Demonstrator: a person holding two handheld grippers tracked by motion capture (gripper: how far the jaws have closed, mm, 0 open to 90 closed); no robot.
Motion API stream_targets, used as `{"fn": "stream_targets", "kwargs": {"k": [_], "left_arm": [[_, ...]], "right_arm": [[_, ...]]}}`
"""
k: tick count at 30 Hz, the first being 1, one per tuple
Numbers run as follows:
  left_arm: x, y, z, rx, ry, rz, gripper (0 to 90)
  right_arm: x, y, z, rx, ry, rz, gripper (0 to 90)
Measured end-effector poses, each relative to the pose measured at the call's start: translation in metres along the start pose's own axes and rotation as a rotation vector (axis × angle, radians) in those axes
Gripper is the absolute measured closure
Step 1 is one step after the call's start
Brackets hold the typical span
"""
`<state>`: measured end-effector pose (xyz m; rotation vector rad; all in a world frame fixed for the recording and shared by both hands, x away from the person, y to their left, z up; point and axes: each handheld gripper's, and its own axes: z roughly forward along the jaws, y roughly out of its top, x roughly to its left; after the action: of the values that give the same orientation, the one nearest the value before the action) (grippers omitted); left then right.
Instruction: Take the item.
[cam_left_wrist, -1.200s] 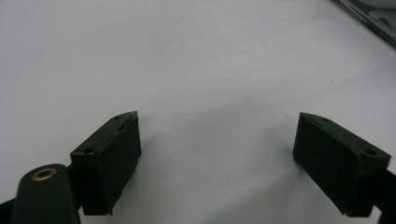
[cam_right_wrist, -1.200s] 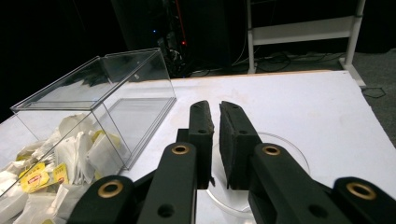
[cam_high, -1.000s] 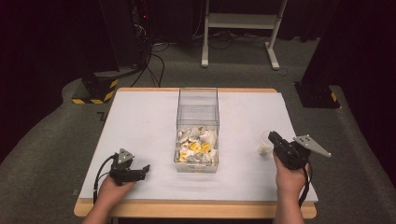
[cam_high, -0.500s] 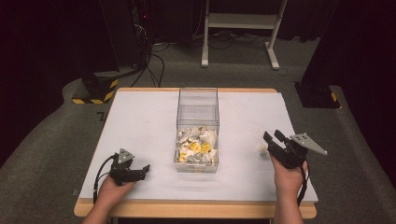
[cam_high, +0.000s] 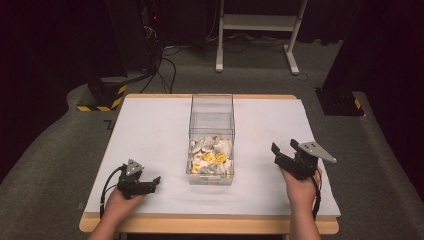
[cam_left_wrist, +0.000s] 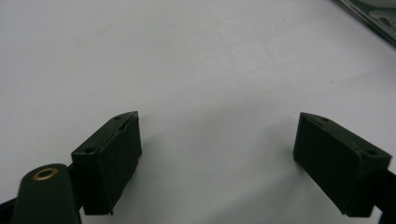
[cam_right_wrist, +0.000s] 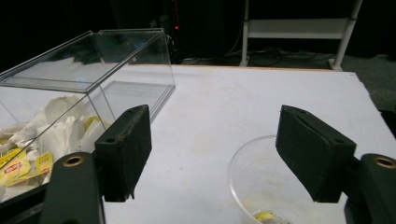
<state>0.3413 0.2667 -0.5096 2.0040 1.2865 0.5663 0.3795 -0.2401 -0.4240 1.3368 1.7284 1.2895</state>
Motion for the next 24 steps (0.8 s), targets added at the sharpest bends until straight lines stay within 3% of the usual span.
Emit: {"fn": "stream_targets", "kwargs": {"k": [19, 24], "left_arm": [[0.000, 0.000, 0.000, -0.001, 0.003, 0.002, 15.7], [0.000, 0.000, 0.000, 0.000, 0.003, 0.002, 15.7]], "right_arm": [[0.049, -0.011, 0.028, 0.086, 0.038, -0.080, 19.0], [0.055, -0.014, 0.033, 0.111, 0.037, -0.088, 18.6]]}}
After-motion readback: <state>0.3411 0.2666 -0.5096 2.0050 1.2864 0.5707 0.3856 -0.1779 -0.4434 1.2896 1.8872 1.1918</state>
